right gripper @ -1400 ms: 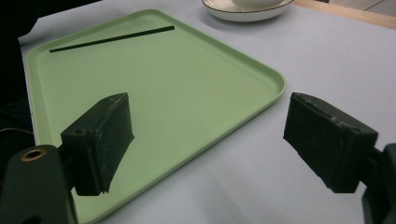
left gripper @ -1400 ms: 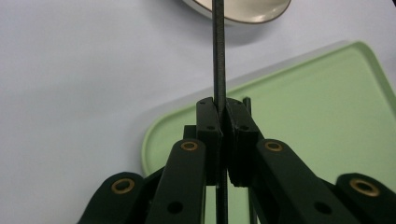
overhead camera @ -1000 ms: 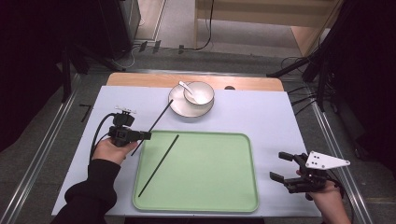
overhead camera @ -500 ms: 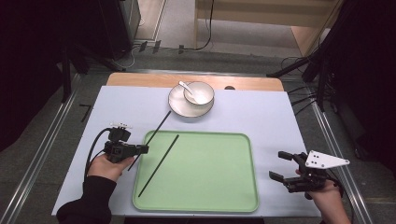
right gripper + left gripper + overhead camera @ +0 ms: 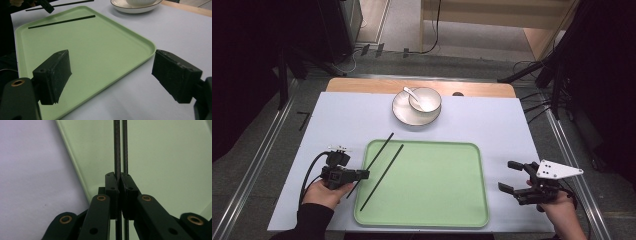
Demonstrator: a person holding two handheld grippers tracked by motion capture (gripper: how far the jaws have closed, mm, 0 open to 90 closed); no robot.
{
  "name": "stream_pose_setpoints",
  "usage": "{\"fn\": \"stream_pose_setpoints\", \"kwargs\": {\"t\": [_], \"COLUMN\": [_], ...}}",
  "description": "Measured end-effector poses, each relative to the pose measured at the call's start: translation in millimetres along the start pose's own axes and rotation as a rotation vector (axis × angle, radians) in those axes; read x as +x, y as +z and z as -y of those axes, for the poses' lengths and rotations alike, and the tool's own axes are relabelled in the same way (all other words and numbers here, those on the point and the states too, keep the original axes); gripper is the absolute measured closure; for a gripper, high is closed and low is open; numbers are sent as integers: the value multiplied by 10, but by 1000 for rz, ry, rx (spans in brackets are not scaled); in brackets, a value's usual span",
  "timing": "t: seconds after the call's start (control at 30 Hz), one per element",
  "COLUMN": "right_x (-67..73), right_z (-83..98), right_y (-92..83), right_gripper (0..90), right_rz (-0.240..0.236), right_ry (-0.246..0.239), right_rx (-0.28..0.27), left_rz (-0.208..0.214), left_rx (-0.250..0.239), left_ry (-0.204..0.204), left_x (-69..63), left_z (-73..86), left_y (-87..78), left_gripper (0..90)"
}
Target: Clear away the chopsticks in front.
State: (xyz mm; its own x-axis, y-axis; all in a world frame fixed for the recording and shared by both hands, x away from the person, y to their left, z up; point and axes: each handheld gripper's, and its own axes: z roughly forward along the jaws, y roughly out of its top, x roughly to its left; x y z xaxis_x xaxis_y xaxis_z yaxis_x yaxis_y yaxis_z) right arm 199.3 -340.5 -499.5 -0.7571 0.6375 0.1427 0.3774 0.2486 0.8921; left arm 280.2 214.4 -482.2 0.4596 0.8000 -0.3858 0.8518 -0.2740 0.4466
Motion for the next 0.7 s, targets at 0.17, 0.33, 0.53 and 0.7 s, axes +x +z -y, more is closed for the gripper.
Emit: {"fn": "stream_pose_setpoints", "kwargs": {"t": [0.17, 0.33, 0.53, 0.7], "right_x": [-2, -2, 1, 1], "right_z": [-4, -3, -3, -3], "right_y": [12, 9, 7, 6], "right_gripper": [163, 163, 163, 163], "right_rz": [-4, -4, -2, 0], "right_ry": [-2, -1, -1, -1], "right_rx": [0, 2, 3, 2], "left_rz": [-20, -35, -38, -40], "left_rx": [39, 76, 98, 95], "left_ry": [-15, -5, -7, -3], "left_x": [-33, -71, -96, -130], "left_z": [25, 29, 51, 73], "left_y": [96, 193, 234, 227], "left_gripper": [854, 853, 853, 852]}}
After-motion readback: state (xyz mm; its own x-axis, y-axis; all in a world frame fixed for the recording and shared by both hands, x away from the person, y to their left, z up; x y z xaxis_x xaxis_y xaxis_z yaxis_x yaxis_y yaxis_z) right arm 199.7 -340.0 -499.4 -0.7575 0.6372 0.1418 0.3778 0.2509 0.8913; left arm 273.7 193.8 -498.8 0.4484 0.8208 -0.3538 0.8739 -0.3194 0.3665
